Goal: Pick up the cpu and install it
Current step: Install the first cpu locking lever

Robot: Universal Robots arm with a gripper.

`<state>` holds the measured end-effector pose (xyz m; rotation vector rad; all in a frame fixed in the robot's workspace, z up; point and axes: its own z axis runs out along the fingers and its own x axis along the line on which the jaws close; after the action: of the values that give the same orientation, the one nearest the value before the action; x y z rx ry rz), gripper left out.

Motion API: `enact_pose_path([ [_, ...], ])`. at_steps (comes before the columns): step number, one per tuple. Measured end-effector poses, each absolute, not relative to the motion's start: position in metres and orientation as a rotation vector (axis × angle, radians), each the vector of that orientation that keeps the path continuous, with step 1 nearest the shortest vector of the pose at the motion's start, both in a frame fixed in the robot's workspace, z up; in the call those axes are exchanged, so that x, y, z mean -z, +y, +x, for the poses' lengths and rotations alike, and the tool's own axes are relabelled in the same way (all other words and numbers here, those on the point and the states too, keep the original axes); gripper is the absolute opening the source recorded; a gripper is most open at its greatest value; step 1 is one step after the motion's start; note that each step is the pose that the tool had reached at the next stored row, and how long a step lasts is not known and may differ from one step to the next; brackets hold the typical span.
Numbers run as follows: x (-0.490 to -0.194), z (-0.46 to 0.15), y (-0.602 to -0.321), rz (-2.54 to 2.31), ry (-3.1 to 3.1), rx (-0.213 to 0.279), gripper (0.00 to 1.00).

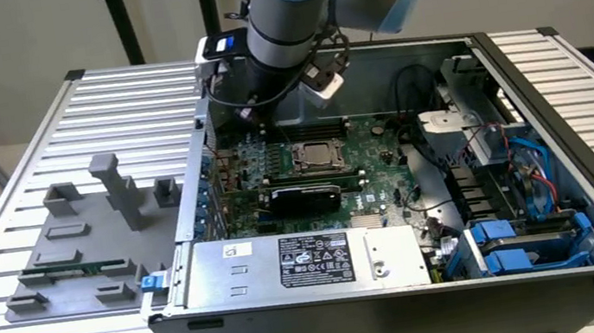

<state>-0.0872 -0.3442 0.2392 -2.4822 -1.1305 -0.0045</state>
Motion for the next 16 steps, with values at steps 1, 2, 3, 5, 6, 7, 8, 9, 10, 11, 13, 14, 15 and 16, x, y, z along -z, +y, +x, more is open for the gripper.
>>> enact_pose_path([
  [1,-0.240,-0.087,-0.344,-2.481,-1.125,0.007,0.11],
  [2,-0.241,-0.087,-0.345,-2.481,-1.120,0.010,0.11],
  [3,-0.241,-0.087,-0.345,-2.480,-1.115,0.013,0.11],
  [5,-0.242,-0.087,-0.345,-2.480,-1.106,0.017,0.11],
  [6,-0.242,-0.086,-0.345,-2.480,-1.102,0.019,0.11],
  [7,-0.242,-0.085,-0.345,-2.479,-1.100,0.021,0.11],
  [8,-0.241,-0.084,-0.345,-2.479,-1.098,0.023,0.11],
  [9,-0.241,-0.083,-0.345,-2.479,-1.097,0.024,0.11],
  [10,-0.241,-0.081,-0.345,-2.479,-1.096,0.025,0.11],
  [11,-0.241,-0.080,-0.345,-2.479,-1.095,0.027,0.11],
  [13,-0.242,-0.076,-0.345,-2.480,-1.094,0.029,0.11],
  [14,-0.242,-0.075,-0.345,-2.480,-1.095,0.031,0.11],
  [15,-0.242,-0.073,-0.345,-2.481,-1.095,0.034,0.11],
  [16,-0.241,-0.071,-0.345,-2.482,-1.096,0.037,0.11],
])
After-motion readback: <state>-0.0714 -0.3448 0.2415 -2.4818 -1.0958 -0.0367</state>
